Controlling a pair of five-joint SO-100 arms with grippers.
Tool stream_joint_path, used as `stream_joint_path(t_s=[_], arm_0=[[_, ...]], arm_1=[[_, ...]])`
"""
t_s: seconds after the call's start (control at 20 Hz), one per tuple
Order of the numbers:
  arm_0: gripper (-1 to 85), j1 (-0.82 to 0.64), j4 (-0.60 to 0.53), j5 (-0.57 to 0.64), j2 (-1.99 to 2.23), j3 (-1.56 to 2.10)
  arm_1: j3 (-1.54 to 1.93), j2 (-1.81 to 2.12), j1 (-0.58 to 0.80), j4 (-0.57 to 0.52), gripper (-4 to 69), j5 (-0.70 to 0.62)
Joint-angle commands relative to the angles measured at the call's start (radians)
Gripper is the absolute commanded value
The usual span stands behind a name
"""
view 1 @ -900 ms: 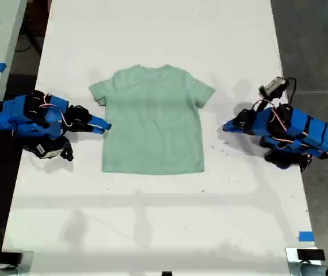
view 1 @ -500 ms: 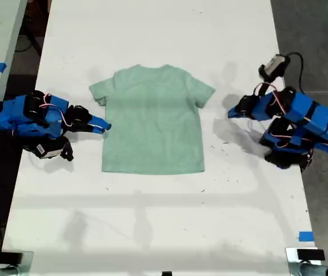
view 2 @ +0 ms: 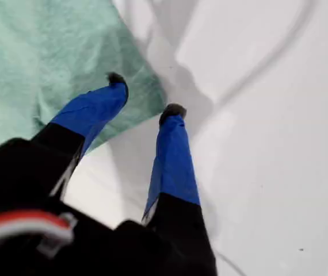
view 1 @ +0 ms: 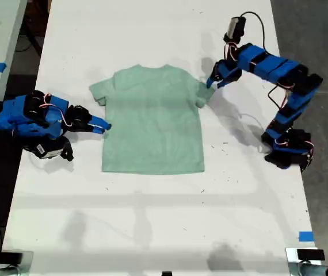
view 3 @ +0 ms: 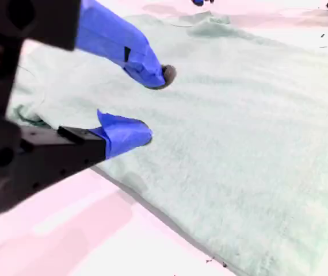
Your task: Fold t shirt
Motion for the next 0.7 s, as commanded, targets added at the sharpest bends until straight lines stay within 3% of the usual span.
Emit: stream_joint_path(t_s=[0.0, 0.05, 0.15, 0.45, 0.65], arm_0=[[12.2, -0.002, -0.020, 0.011, 0.006, 0.006], [12.2, -0.002, -0.020, 0.011, 0.006, 0.006], [12.3, -0.002, -0.020, 0.011, 0.006, 0.006], [12.3, -0.002, -0.020, 0.011, 0.006, 0.006], [12.3, -0.003, -0.020, 0.011, 0.006, 0.006]], arm_1=[[-0.127, -0.127, 0.014, -0.025, 17.1, -0.025], [-0.146, -0.179, 0.014, -0.026, 16.8, -0.025], [-0.176, -0.239, 0.017, 0.029, 0.8, -0.015], [-0.160, 0.112, 0.035, 0.137, 0.8, 0.040], [-0.325, 0.255, -0.201, 0.146, 0.9, 0.054]])
